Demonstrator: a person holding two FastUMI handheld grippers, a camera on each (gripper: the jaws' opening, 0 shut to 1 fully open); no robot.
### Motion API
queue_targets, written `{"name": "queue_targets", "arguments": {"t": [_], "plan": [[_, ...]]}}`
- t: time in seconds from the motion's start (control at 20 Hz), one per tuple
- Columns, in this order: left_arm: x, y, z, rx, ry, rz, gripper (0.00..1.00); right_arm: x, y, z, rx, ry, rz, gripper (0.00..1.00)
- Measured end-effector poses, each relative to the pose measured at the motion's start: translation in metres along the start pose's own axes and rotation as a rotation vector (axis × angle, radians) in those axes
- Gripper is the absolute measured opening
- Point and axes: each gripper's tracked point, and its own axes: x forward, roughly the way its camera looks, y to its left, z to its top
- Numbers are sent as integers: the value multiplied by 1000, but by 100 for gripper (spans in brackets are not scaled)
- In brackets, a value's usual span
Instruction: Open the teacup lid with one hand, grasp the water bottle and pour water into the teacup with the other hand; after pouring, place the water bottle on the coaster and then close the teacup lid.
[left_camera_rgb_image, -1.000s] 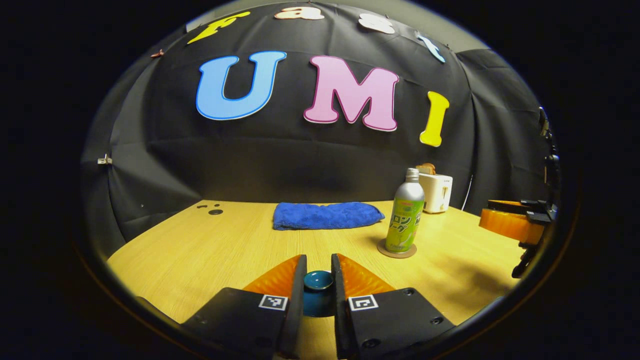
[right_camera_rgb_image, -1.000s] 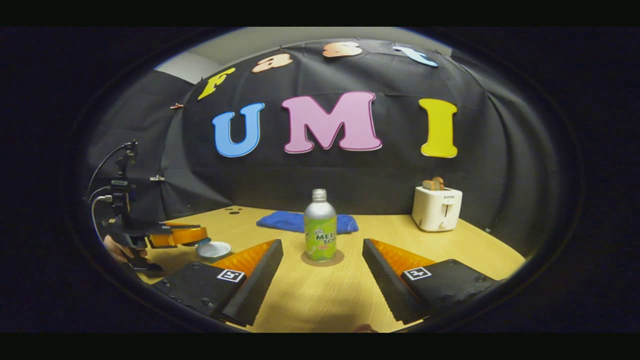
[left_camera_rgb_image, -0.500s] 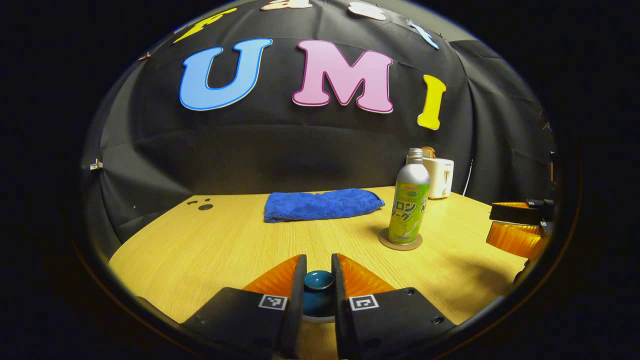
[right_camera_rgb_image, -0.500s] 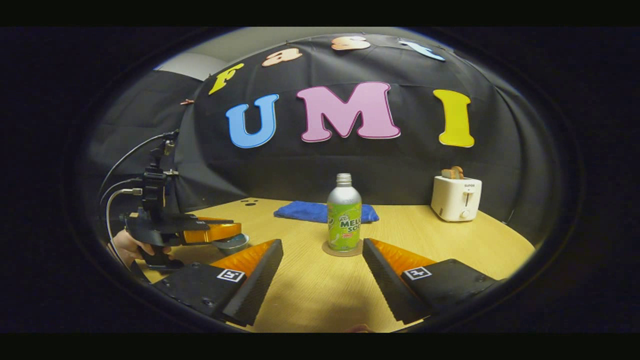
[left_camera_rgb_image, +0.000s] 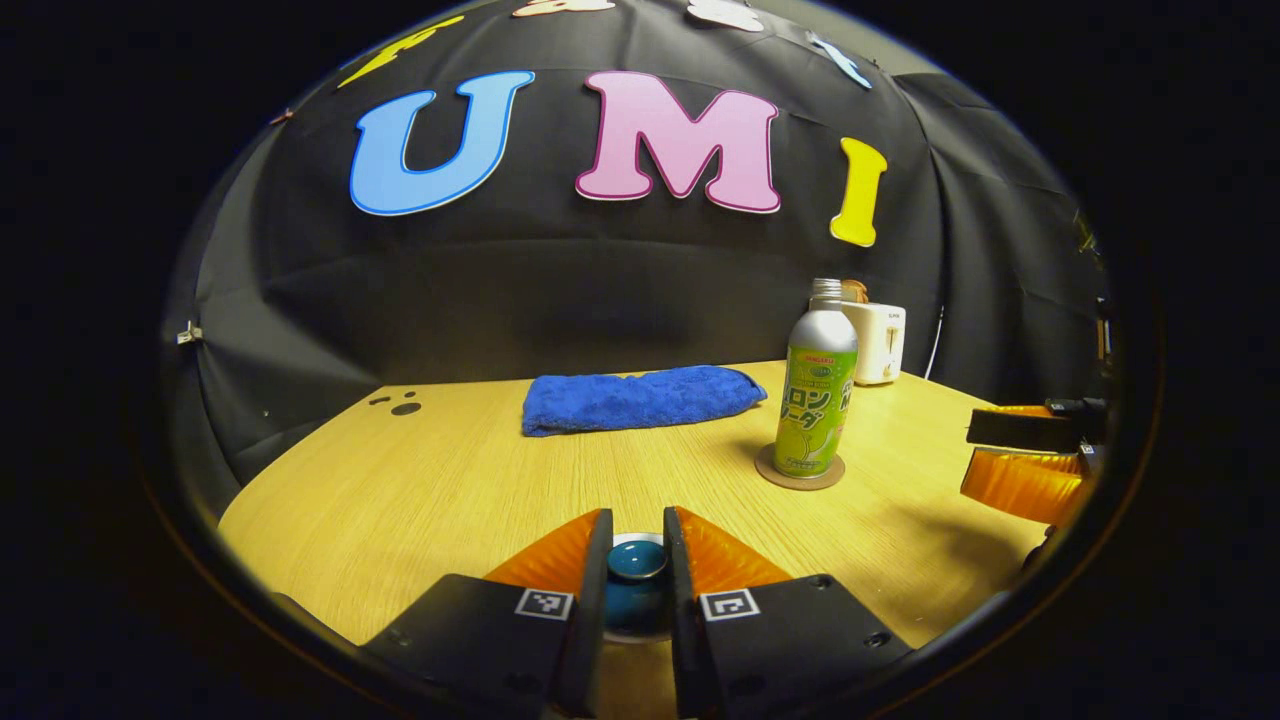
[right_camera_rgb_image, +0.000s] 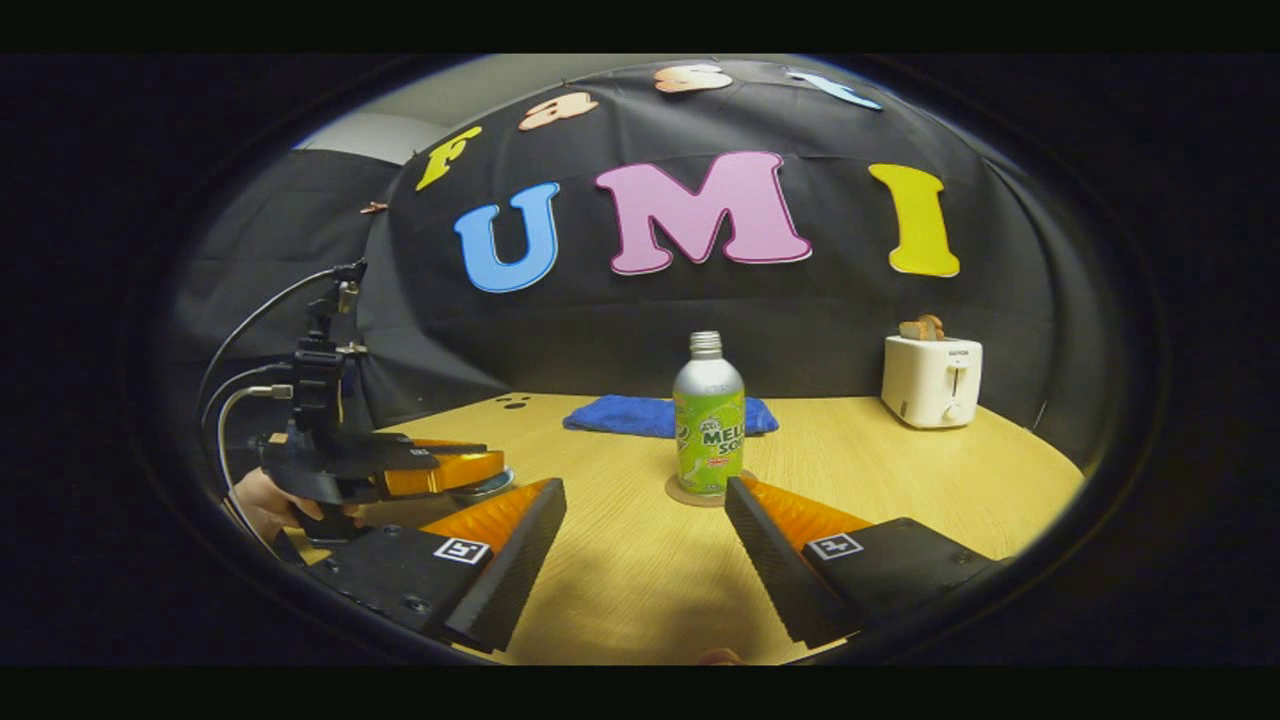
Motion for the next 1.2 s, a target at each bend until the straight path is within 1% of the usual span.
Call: {"name": "queue_targets", "arguments": {"t": [0.1, 0.2, 0.25, 0.4, 0.5, 0.55, 0.65, 0.75, 0.95, 1.1, 1.2], "plan": [[-1, -1, 0, -6, -6, -4, 33, 0, 4, -4, 12, 14, 17, 99], [-2, -1, 0, -10, -8, -7, 34, -2, 4, -5, 12, 13, 16, 99], [-3, 0, 1, -10, -11, -5, 31, -2, 2, -6, 10, 15, 11, 99], [-9, -3, 6, -10, -32, -12, 41, -3, -1, -6, 11, 15, 1, 99], [-15, -5, 12, 8, -46, -5, 61, -4, -2, -6, 12, 15, -3, 99], [-19, -4, 16, 20, -61, 3, 78, -5, -3, -5, 12, 15, -6, 99], [-29, -4, 27, 35, -102, 22, 90, -7, -3, -3, 5, 11, -13, 99], [-43, -5, 37, 29, -142, 38, 97, -12, -6, -1, -10, 7, -32, 99], [-74, -8, 55, -10, -238, 60, 97, -21, 2, 9, -32, -16, -33, 99], [-95, -10, 60, -27, -298, 83, 97, -30, 7, 14, -40, -28, -30, 99], [-107, -14, 59, -46, -321, 87, 96, -41, 4, 16, -27, -53, -60, 99]]}}
